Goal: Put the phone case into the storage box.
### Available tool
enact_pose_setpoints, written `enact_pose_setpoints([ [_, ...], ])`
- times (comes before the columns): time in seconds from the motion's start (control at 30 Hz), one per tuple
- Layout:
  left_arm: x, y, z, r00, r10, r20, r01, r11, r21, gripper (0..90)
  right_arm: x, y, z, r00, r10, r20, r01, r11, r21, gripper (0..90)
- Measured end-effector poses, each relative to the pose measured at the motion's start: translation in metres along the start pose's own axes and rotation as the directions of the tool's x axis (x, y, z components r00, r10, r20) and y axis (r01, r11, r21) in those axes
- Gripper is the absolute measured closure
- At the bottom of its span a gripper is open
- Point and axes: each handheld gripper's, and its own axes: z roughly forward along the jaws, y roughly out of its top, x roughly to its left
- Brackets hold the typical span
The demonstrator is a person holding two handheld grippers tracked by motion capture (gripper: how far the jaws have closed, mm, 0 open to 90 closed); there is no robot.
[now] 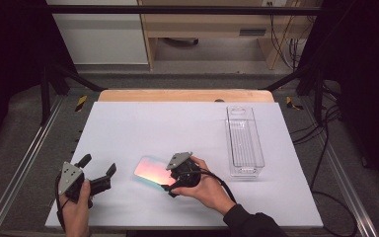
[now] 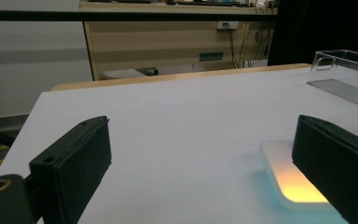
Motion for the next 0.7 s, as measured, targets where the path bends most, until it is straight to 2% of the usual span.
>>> enact_pose_setpoints([
  [0.13, -0.005, 0.001, 0.001, 0.9998, 0.019, 0.009, -0.019, 0.9998, -0.001, 4.0, -0.014, -0.001, -0.018, 0.9991, 0.021, 0.037, -0.022, 1.0, 0.005, 17.8],
  [0.33, -0.012, 0.002, 0.005, 0.9985, 0.046, 0.028, -0.047, 0.9989, 0.01, 4.0, -0.029, -0.004, -0.041, 0.9962, 0.035, 0.079, -0.035, 0.999, 0.008, 17.9],
  [0.47, -0.017, 0.002, 0.007, 0.9973, 0.062, 0.038, -0.063, 0.9979, 0.015, 4.0, -0.035, -0.006, -0.048, 0.9954, 0.035, 0.09, -0.036, 0.999, 0.017, 18.0],
  [0.7, -0.019, 0.002, 0.008, 0.9964, 0.077, 0.037, -0.077, 0.9968, 0.019, 4.0, -0.036, -0.007, -0.051, 0.9948, 0.049, 0.089, -0.049, 0.999, 0.002, 18.0],
])
